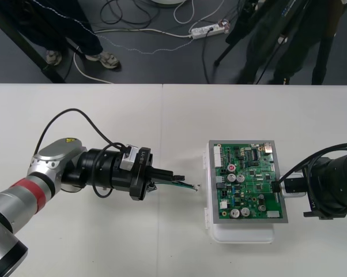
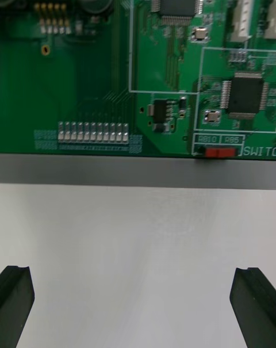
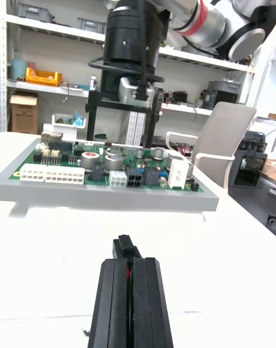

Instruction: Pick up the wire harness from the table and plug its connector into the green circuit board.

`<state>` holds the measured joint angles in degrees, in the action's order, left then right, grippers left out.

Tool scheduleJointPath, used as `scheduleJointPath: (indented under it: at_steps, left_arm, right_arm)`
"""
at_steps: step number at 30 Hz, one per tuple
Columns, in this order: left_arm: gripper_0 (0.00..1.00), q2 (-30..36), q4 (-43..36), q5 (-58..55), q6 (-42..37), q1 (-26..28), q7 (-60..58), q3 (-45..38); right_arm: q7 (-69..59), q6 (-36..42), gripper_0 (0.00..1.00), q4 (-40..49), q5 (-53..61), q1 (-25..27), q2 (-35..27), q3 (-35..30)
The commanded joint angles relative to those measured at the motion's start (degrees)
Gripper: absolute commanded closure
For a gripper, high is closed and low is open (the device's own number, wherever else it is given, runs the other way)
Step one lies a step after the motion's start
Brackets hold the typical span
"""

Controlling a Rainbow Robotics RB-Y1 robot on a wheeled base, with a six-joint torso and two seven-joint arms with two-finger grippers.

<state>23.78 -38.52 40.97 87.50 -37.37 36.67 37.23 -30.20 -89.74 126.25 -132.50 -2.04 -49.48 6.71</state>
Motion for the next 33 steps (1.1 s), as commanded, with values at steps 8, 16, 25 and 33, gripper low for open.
scheduleJointPath:
  at_steps: [8, 16, 25, 33]
  left_arm:
    - [1.00, -4.2, 0.0, -1.6, 2.5, -2.3, 4.9, 0.4]
    - [1.00, -5.2, 0.0, -1.6, 2.5, -2.3, 4.5, 0.4]
    - [1.00, -7.3, -0.1, -1.2, 0.7, -2.3, 4.5, 0.4]
    - [1.00, -7.9, -0.8, 0.3, -2.3, -2.4, 4.9, 0.4]
  right_arm:
    - [-5.0, -0.3, 0.00, 0.1, -2.1, -2.8, 1.3, 2.5]
    - [-6.3, -0.3, 0.00, 0.1, -3.8, -3.9, 1.8, 4.7]
    - [-7.1, -0.3, 0.00, 0.1, -4.9, -4.6, 2.6, 7.1]
    - [-6.2, -0.3, 0.00, 0.1, -5.0, -5.3, 2.6, 7.8]
